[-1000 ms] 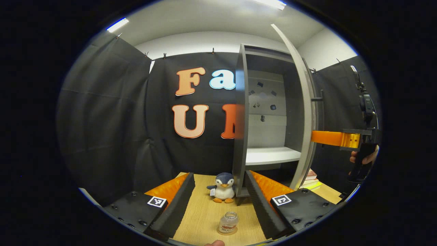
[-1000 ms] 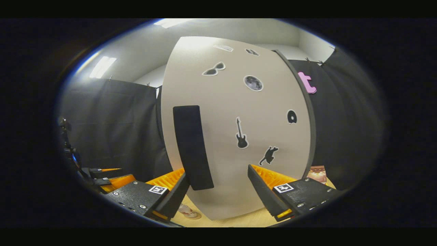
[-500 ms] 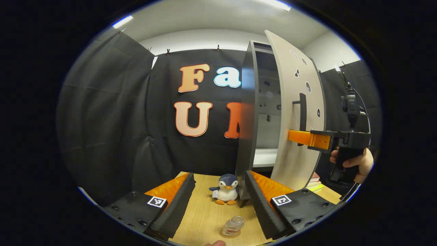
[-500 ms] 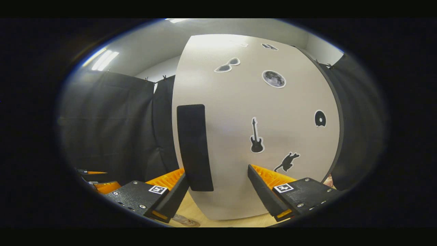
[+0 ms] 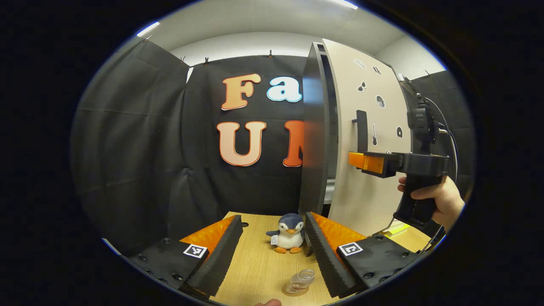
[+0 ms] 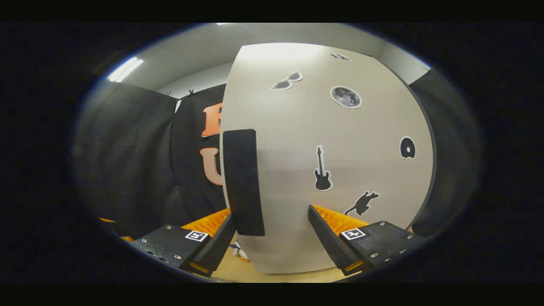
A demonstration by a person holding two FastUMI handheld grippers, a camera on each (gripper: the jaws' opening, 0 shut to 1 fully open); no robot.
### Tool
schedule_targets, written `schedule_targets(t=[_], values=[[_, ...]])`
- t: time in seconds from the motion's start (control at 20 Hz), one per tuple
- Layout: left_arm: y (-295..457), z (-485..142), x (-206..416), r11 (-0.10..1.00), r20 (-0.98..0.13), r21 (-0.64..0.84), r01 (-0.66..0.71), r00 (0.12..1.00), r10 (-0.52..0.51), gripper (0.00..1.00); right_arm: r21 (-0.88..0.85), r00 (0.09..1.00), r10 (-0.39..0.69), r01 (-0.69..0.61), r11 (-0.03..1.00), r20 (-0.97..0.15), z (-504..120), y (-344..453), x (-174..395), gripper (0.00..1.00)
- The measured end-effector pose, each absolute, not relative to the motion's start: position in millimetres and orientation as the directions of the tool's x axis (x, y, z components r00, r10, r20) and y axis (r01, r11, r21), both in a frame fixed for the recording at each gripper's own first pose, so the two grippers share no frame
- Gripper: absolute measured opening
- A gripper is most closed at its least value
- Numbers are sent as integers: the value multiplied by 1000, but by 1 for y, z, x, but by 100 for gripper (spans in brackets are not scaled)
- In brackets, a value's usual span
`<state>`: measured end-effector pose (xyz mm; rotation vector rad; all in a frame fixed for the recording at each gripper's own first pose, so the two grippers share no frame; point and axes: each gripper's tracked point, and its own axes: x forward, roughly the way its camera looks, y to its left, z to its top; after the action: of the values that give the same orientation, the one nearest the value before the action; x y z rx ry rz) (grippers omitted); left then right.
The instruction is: Open the cabinet door with the right hand, grasp the bottle in the cabinet with the left hand and place it on the coaster, then close the cabinet door with the right hand.
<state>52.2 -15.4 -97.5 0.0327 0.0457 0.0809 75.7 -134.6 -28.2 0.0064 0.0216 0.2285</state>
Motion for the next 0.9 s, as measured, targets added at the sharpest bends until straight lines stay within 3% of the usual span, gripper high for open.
schedule_targets(t=[0.6, 0.9], values=[[-23, -98, 51, 997, -53, 1, -76, 996, 76, 96, -3, 982, 184, -184, 983, -37, -30, -129, 79, 100], [-29, -100, 49, 997, -64, -3, -71, 995, 71, 96, 28, 978, 199, -198, 980, -56, -32, -128, 77, 96]])
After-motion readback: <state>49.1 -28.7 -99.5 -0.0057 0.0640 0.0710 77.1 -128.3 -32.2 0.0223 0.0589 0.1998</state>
